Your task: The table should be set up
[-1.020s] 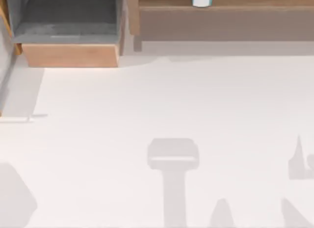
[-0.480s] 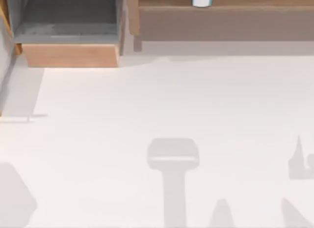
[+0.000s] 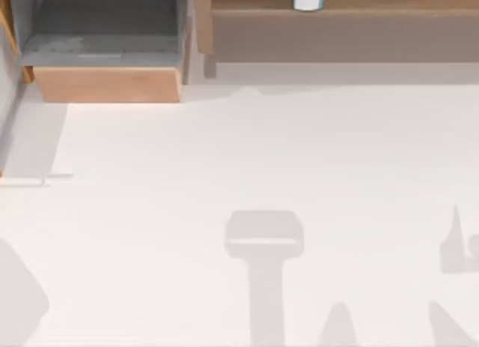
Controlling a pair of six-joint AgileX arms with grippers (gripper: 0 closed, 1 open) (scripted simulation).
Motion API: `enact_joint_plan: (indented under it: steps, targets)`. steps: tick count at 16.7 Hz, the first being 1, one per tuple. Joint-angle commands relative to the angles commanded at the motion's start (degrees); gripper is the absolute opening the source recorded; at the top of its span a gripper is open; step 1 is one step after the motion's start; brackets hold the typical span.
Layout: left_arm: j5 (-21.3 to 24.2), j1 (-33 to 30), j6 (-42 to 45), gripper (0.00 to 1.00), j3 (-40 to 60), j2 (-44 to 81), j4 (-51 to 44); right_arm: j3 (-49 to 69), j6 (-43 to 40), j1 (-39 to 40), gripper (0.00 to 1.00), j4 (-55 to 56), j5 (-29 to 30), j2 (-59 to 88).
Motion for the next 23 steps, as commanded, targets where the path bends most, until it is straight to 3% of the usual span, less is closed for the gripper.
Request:
enact_joint_plan:
  steps: [15,19,23]
  targets:
    - [23.9,-4.6,26.6,1.00,-10.4,20.2,81.0,0.0,0.0,0.0,1.00,0.0,0.0,0.0]
    - [27.9,-5.9,31.4,1.00,-12.8,24.9,96.0,0.0,0.0,0.0,1.00,0.0,0.0,0.0]
    - [29.8,-6.6,33.6,1.00,-14.0,27.3,102.9,0.0,0.0,0.0,1.00,0.0,0.0,0.0]
